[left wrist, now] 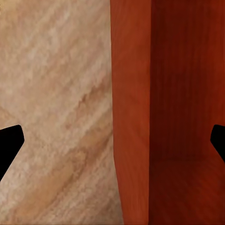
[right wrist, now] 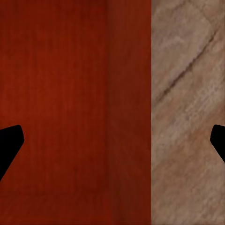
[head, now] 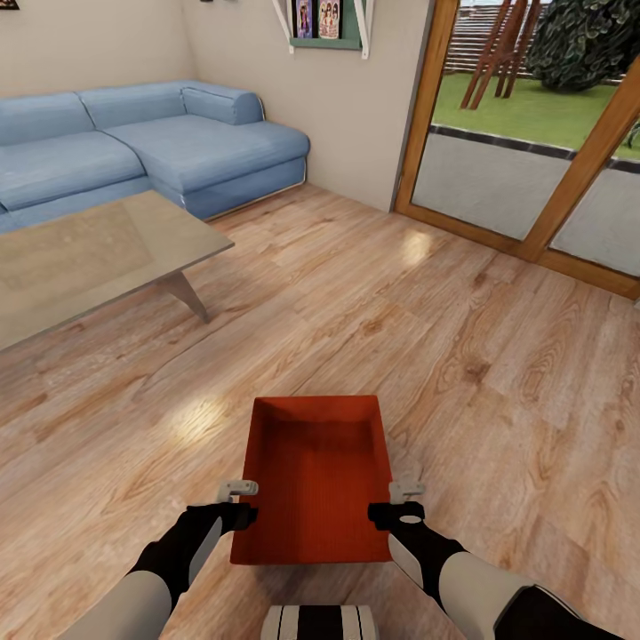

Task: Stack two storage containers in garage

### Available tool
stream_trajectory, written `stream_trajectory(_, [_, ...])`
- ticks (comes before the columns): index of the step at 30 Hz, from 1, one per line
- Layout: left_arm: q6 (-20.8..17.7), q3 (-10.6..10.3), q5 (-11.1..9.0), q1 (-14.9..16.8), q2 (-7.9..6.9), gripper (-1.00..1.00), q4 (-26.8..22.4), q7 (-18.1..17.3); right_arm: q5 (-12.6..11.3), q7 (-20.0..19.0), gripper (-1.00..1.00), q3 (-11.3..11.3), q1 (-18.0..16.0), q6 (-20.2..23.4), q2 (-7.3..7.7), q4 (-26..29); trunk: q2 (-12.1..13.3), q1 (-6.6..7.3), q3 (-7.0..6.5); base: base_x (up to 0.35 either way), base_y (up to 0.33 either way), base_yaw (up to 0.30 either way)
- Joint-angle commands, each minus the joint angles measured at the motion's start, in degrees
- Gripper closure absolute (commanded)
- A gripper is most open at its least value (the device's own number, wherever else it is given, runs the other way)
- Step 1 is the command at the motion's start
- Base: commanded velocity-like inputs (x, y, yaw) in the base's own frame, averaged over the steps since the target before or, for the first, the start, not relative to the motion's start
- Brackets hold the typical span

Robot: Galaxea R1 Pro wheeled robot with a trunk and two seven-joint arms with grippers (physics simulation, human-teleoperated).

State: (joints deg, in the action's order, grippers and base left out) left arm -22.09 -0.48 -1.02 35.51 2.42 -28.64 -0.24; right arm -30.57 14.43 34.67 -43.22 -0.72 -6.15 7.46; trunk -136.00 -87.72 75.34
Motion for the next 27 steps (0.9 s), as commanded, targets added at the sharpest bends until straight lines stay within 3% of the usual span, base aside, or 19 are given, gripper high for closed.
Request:
stream_trajectory(1, [-0.32,-0.03,-0.21,0.0,0.03,-1.0,-0.1,-0.02,-0.55,0.25,-1.0,0.49,-0.03,-0.07,0.06,0.02,-0.01,0.01,0.04,0.0,0.0,0.0])
stream_trajectory(27, [-0.34,-0.03,-0.33,0.0,0.36,-1.0,-0.09,-0.03,-0.55,0.25,-1.0,0.49,-0.03,-0.07,0.09,0.0,-0.01,0.01,0.04,0.0,0.0,0.0])
